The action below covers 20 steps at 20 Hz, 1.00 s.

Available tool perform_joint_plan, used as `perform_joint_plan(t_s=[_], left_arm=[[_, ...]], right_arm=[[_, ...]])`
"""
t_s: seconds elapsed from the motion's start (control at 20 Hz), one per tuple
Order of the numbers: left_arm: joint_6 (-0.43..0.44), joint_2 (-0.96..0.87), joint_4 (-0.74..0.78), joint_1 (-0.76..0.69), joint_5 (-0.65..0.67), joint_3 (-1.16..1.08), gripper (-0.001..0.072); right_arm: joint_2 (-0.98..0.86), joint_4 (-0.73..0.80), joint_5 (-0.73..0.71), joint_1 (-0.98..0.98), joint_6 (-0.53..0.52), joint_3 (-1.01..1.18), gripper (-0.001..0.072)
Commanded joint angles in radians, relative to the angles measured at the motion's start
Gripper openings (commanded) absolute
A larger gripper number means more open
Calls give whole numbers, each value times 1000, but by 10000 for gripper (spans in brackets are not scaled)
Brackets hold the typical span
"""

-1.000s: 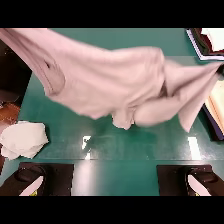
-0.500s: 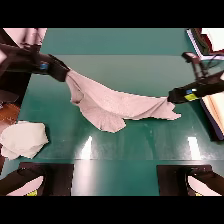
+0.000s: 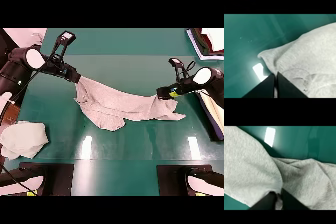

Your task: Fold the shirts.

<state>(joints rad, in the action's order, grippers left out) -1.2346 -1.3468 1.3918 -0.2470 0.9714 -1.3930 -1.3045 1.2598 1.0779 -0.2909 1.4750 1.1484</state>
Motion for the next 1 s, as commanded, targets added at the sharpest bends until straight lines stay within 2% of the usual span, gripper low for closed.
perform_joint_plan(t_s=[0.0, 0.1, 0.25, 0.4, 0.65, 0.75, 0.95], left_arm=[[0, -9, 58, 0, 14, 1, 25], [0, -9, 60, 0, 26, 1, 26], [0, -9, 53, 0, 24, 1, 25], [-4, -9, 37, 0, 23, 1, 25], [-67, -9, 36, 0, 16, 1, 25], [-100, -9, 36, 0, 16, 1, 25], [-105, -9, 33, 0, 15, 1, 25]], right_arm=[[29, 7, -19, 42, 0, -1, 398], [80, 6, 51, 118, -3, -2, 402], [130, -10, 203, 275, -76, -2, 402], [94, -137, 320, 473, -171, -3, 402], [-108, -280, 327, 657, -206, -3, 401], [-195, -332, 314, 665, -232, -3, 400], [-313, -381, 267, 650, -255, -2, 400]])
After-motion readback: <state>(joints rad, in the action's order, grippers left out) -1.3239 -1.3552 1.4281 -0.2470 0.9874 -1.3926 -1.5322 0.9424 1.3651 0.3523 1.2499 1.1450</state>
